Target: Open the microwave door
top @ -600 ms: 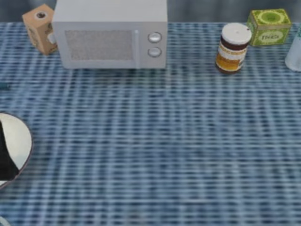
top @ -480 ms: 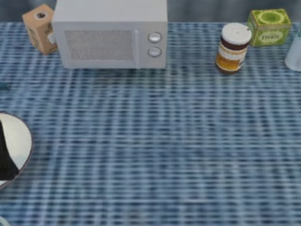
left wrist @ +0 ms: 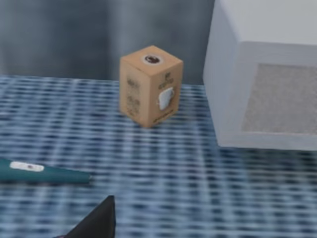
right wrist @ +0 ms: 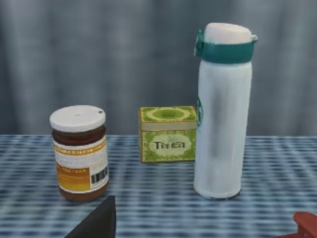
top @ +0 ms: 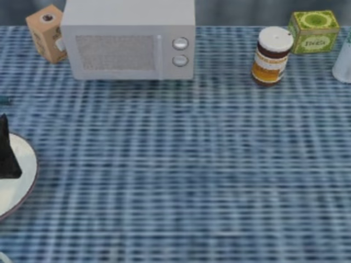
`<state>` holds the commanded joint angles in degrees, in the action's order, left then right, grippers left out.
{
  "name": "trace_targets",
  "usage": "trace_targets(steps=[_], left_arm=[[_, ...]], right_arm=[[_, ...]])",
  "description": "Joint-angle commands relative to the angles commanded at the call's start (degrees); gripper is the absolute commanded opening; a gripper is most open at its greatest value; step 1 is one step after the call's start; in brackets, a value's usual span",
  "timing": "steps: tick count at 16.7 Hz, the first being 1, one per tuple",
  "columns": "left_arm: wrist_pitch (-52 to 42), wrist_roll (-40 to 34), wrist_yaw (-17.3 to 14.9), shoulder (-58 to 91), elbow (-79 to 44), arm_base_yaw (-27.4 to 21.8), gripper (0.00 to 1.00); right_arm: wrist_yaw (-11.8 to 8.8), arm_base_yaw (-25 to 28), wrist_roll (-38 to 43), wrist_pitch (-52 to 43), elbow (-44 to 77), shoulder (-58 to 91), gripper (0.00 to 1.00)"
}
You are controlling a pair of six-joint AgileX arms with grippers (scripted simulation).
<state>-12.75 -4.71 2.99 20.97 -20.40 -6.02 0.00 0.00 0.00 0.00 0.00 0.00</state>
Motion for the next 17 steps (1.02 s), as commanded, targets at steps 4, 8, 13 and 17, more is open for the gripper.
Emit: trace_targets(steps=[4, 8, 13, 17], left_arm=[[-11.16, -5.10, 2.71, 22.17, -22.49, -5.58, 1.00], [-22.65, -10.92, 5.50, 46.48, -48.90, -11.56, 1.00], [-36.16, -17.55, 8.77, 73.36, -78.06, -18.47, 1.00], [-45.60, -21.54, 11.03, 90.89, -95.26, -22.96, 1.00]], right_arm=[[0.00, 0.00, 0.00, 0.00, 0.00, 0.00, 1.00], [0.00, 0.00, 0.00, 0.00, 0.00, 0.00, 1.00], [0.00, 0.00, 0.00, 0.00, 0.00, 0.00, 1.00], [0.00, 0.00, 0.00, 0.00, 0.00, 0.00, 1.00]])
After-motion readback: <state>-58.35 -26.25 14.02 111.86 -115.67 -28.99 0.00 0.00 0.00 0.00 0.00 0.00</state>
